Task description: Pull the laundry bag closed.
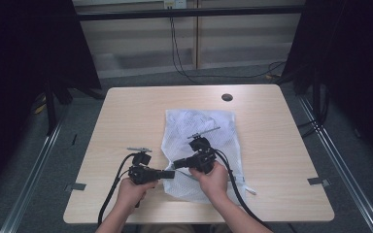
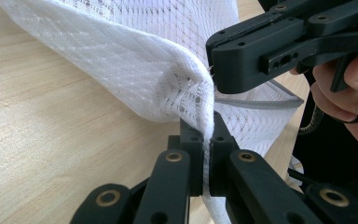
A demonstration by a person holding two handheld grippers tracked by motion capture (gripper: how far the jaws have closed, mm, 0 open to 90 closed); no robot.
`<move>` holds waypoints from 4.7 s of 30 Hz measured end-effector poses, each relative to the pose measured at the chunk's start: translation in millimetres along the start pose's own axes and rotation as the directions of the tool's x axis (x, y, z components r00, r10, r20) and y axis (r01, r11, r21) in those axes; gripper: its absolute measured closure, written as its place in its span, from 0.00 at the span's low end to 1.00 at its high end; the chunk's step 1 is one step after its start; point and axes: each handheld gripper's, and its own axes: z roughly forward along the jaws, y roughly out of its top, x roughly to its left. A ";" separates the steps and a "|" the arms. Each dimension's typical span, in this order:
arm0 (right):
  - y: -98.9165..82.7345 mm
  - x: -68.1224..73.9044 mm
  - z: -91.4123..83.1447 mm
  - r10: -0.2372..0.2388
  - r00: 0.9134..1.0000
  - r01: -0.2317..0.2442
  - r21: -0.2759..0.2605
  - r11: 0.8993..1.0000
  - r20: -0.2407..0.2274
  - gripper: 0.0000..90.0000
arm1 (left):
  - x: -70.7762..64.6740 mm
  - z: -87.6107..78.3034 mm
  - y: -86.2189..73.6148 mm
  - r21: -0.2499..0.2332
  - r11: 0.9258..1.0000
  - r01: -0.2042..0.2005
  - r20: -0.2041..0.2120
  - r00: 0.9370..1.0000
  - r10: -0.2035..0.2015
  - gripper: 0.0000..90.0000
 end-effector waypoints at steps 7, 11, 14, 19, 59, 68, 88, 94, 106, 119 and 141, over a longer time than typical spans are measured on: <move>-2.2 -2.6 -1.3 0.004 1.000 -0.004 -0.004 1.000 -0.008 0.97 | -0.9 0.6 -0.1 0.000 1.000 0.000 0.002 1.000 0.000 0.99; -2.3 -6.0 -2.9 0.016 1.000 -0.016 -0.007 1.000 -0.009 0.97 | -1.8 0.5 -0.2 -0.009 1.000 0.017 0.014 1.000 -0.017 0.99; -2.3 -5.7 -2.7 0.015 1.000 -0.015 -0.002 1.000 -0.004 0.97 | -1.1 -0.4 0.0 -0.008 1.000 0.009 0.010 1.000 -0.009 0.99; -3.1 -5.8 -3.6 0.004 1.000 -0.004 0.003 1.000 -0.005 0.97 | -1.9 0.0 -0.3 -0.012 1.000 0.013 0.022 1.000 -0.012 0.99; -10.0 -24.1 -22.3 0.009 0.999 -0.009 -0.001 1.000 0.050 0.97 | 3.8 -11.2 -0.3 -0.039 0.998 0.044 0.035 0.998 -0.043 0.99; -12.0 -26.0 -27.5 0.004 0.999 -0.004 -0.001 1.000 0.044 0.97 | 3.0 -8.7 -0.5 -0.036 0.999 0.040 0.035 0.999 -0.039 0.99; -12.7 -27.1 -29.2 0.001 0.999 0.000 -0.008 1.000 0.041 0.97 | 2.8 -9.1 -0.4 -0.035 0.999 0.039 0.038 0.999 -0.038 0.99; -14.4 -29.9 -30.9 0.007 0.999 -0.007 -0.002 1.000 0.047 0.97 | 1.9 -9.5 -0.5 -0.038 0.998 0.046 0.040 0.998 -0.044 0.99; -17.5 -32.4 -32.8 0.000 0.999 0.001 -0.009 1.000 0.038 0.97 | 3.4 -9.3 -0.3 -0.035 0.998 0.042 0.026 0.999 -0.041 0.99; -18.9 -36.5 -36.0 0.016 0.999 -0.015 -0.009 1.000 0.047 0.97 | 3.1 -9.4 -0.1 -0.036 0.998 0.047 0.037 0.998 -0.045 0.99; -20.4 -39.4 -39.8 0.021 0.998 -0.021 0.001 1.000 0.066 0.97 | 2.6 -12.3 -0.2 -0.042 0.998 0.051 0.040 0.998 -0.050 0.99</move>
